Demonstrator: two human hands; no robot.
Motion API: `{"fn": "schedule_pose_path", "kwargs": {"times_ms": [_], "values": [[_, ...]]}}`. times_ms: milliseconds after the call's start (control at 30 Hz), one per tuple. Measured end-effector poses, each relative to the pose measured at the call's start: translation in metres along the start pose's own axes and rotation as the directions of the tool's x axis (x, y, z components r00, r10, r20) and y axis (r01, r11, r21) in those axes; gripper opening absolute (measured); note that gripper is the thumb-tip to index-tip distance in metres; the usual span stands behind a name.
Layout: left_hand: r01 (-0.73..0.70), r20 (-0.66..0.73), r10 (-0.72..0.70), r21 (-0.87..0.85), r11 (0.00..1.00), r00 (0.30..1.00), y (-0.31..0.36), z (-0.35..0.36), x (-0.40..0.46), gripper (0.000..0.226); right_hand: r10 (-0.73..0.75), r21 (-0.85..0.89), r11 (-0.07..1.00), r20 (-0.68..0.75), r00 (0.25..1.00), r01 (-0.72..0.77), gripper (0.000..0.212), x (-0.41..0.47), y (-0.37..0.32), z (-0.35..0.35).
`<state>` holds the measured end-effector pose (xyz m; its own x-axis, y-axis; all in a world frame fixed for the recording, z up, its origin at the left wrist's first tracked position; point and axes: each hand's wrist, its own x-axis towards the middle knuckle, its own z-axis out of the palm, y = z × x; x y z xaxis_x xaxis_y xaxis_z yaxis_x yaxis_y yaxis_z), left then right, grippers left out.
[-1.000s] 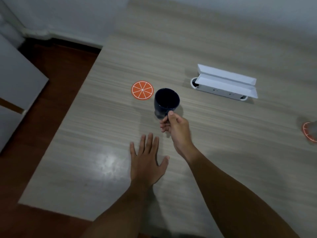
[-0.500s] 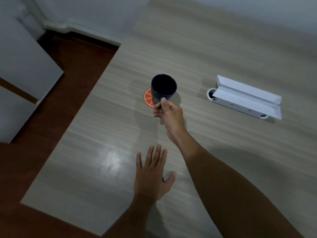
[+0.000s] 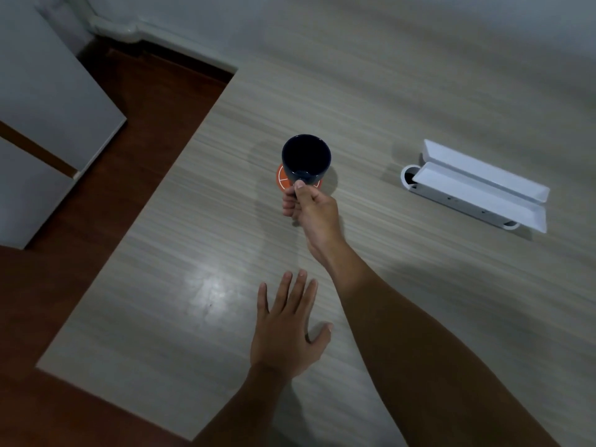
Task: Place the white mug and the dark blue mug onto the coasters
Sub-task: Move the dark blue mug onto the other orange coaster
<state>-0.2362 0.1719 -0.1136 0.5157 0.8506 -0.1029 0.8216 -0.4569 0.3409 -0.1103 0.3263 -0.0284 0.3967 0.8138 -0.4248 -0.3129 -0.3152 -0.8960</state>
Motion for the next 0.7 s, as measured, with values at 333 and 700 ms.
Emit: {"fn": "schedule_pose_path", "kwargs": {"times_ms": [333, 700], "values": [[-0.002, -0.001, 0.002, -0.016, 1.0, 1.0, -0.0013, 0.0027, 0.0004, 0.083, 0.008, -0.044, 0.999, -0.056, 0.998, -0.01, 0.026, -0.0026, 0.0001, -0.0037], [-0.005, 0.019, 0.006, -0.022, 1.0, 1.0, -0.0007, 0.0005, 0.0003, 0.082, -0.043, -0.014, 0.999, -0.122, 0.992, 0.041, 0.028, -0.0041, -0.0055, 0.0017]]}}
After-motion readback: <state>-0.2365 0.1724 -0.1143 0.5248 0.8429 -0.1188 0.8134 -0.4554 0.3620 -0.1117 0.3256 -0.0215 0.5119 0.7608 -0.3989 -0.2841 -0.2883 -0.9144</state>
